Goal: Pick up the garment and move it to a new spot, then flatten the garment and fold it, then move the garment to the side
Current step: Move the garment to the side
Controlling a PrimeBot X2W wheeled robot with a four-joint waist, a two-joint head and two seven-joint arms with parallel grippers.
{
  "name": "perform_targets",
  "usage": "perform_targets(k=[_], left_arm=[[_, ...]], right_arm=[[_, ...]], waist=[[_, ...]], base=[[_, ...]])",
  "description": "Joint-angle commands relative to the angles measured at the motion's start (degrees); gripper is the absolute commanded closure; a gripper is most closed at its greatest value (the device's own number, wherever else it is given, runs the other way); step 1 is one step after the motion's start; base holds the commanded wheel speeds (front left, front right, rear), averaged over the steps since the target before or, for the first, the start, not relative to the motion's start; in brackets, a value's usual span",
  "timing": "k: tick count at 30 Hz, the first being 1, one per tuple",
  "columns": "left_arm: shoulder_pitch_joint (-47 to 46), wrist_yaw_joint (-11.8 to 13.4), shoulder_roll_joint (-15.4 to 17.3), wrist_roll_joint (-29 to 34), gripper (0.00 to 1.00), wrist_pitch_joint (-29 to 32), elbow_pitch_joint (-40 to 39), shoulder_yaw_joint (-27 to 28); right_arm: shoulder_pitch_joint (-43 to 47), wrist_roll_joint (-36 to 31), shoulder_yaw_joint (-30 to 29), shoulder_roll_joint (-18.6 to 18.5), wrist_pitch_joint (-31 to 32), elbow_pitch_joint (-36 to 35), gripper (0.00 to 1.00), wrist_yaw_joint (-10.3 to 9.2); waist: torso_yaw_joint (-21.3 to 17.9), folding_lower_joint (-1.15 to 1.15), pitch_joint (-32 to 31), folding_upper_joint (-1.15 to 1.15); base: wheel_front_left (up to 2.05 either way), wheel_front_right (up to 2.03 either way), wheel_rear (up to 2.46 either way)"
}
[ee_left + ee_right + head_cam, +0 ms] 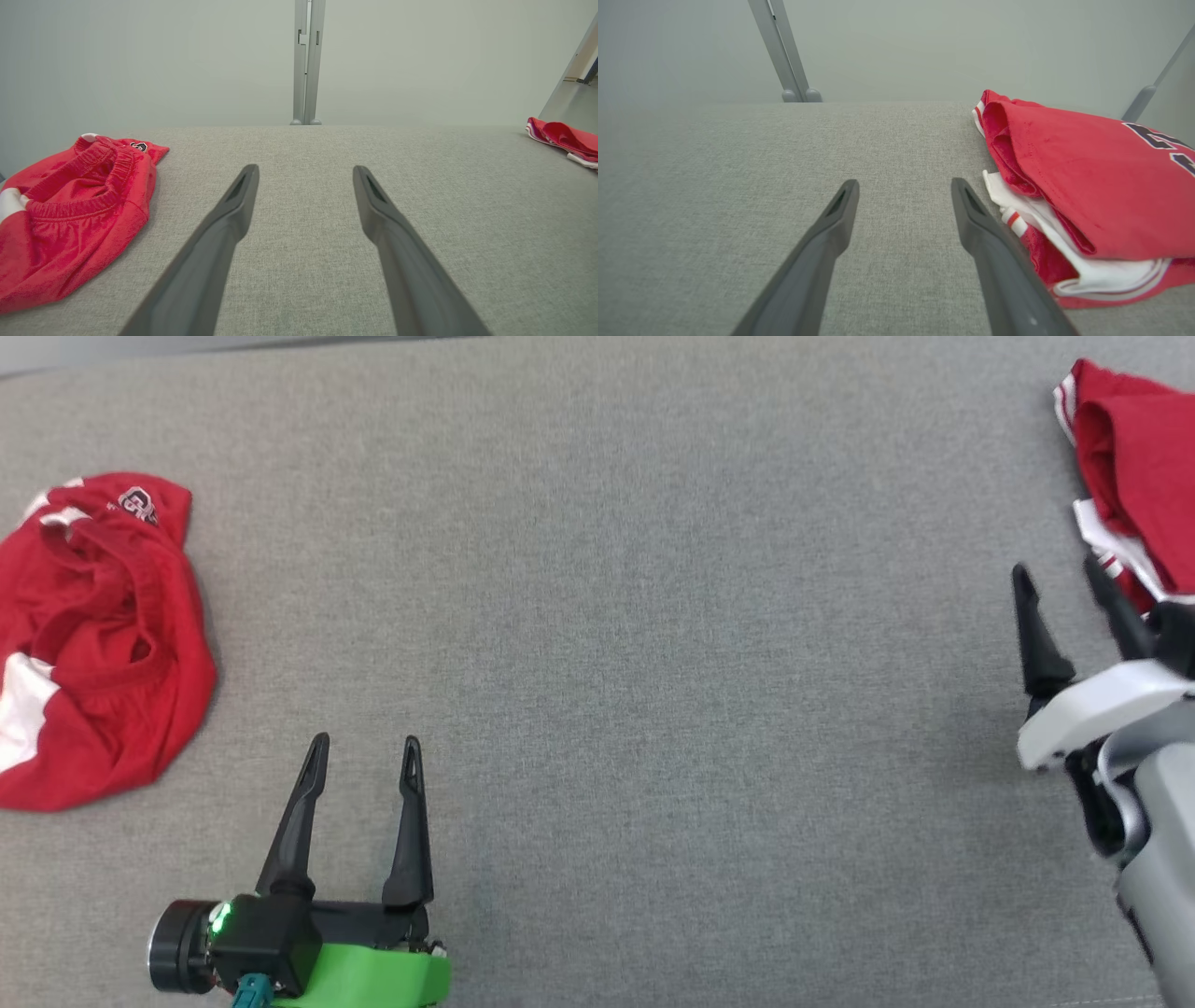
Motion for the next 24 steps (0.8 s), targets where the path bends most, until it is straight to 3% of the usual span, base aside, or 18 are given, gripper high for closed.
perform_targets(k=[1,8,16,24], left_arm=[[1.5,-0.2,-0.1,-0.4,0.0,0.0,0.6,0.8],[5.6,0.0,-0.2,-1.7,0.0,0.0,2.9,3.1],[9.1,0.5,-0.2,-3.0,0.0,0.0,3.7,4.4],[11.3,-0.4,-0.2,-2.8,0.0,0.0,6.3,5.1]], right_arm=[[3.1,-2.3,-1.3,1.6,-0.2,-2.2,0.0,-0.11],[15.7,-12.4,-6.1,9.0,-0.2,-13.7,0.0,-0.11],[25.4,-18.6,-9.6,15.3,-0.2,-23.8,0.0,-0.11],[32.5,-21.2,-10.6,19.3,-0.2,-27.1,0.0,-0.11]], waist=[[0.0,0.01,-10.0,0.0],[-0.5,0.01,-16.3,0.0],[0.2,0.01,-19.7,0.0],[1.2,0.01,-22.7,0.0]], base=[[0.0,0.0,0.0],[0.0,0.0,0.0],[0.0,0.0,0.0],[0.0,0.0,0.0]])
